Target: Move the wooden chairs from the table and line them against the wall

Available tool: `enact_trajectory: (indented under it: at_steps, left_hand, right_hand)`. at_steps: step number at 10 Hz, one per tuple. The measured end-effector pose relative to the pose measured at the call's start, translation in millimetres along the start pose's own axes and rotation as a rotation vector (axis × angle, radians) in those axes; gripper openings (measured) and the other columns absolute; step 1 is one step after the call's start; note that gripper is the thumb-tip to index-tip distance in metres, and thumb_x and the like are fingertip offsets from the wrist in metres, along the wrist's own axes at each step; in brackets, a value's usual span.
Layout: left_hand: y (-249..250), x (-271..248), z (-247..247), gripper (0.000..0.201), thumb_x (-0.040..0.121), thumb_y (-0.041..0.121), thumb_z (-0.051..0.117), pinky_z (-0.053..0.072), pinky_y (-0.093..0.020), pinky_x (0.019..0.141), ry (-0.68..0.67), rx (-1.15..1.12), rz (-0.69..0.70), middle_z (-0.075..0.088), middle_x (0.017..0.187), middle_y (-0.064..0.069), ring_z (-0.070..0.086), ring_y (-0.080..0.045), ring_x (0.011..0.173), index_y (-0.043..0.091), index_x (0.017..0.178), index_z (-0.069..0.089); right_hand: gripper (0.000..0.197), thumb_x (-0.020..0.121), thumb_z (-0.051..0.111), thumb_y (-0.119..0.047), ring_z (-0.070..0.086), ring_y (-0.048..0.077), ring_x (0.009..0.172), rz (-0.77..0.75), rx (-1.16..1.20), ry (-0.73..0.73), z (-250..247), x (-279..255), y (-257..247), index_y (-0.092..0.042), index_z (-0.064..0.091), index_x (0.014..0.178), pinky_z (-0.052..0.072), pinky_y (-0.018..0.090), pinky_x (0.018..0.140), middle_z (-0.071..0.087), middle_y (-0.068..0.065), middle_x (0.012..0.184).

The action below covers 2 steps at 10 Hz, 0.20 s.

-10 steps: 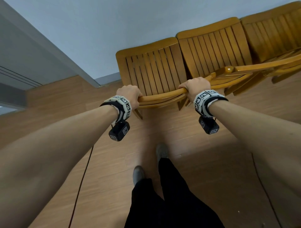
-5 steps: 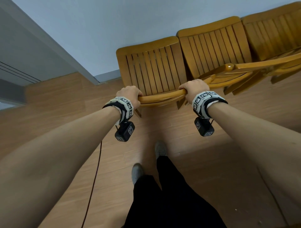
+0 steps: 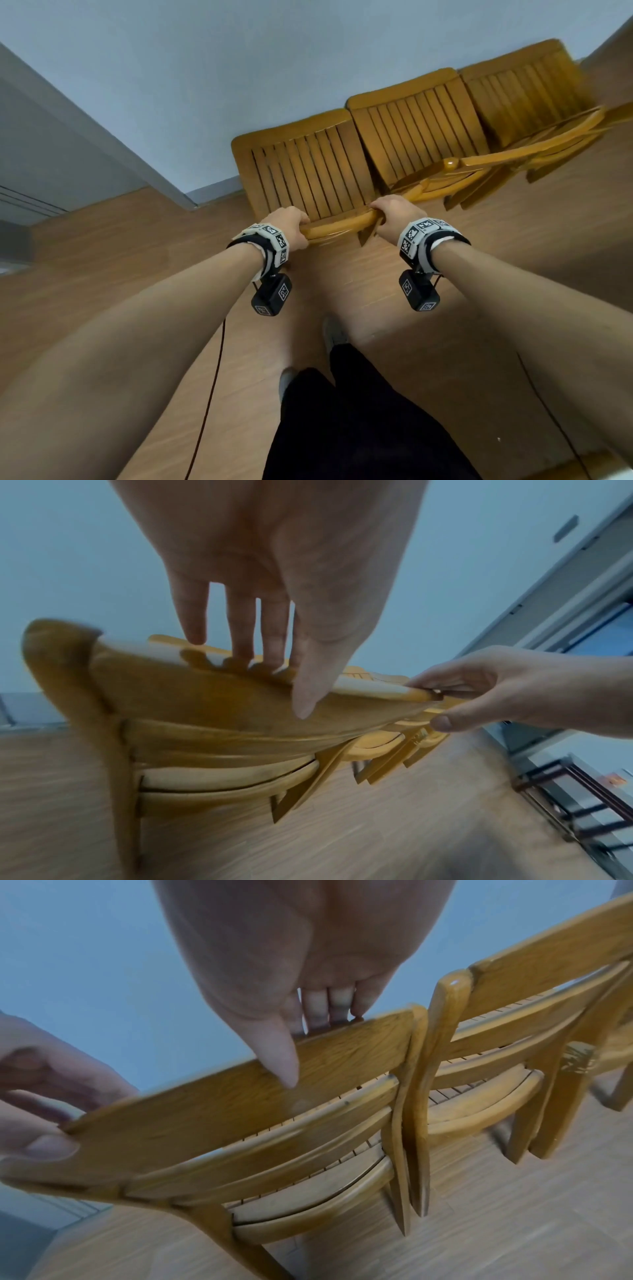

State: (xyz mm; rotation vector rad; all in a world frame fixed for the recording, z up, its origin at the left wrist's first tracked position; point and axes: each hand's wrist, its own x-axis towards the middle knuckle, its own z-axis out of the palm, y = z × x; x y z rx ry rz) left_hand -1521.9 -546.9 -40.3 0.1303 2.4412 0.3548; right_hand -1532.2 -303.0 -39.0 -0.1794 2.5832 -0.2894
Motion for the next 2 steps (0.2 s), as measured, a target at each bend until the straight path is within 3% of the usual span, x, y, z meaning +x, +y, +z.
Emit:
enact_trajectory:
  at_steps: [1, 2]
  left_hand:
    - [14, -2, -13, 0.054, 0.088, 0.035, 0.067, 0.052, -0.033, 0.089, 0.018, 0.018, 0.093, 0.060, 0.130, 0.000, 0.059, -0.021, 0.113, 0.023, 0.139, 0.054]
    - [26, -6, -23, 0.050, 0.091, 0.035, 0.063, 0.053, -0.037, 0.092, 0.026, 0.050, 0.175, 0.063, 0.128, -0.002, 0.061, -0.022, 0.111, 0.019, 0.137, 0.056]
  right_hand:
    - [0.056, 0.086, 0.068, -0.017, 0.048, 0.020, 0.130, 0.057, 0.076, 0.048, -2, -17, -3, -0.022, 0.053, 0.140, 0.047, 0.040, 0.105, 0.051, -0.002, 0.142]
    - [0.044, 0.088, 0.063, -0.019, 0.057, 0.025, 0.117, 0.203, 0.065, 0.125, 0, -39, -6, -0.022, 0.057, 0.131, 0.052, 0.041, 0.093, 0.057, 0.003, 0.133]
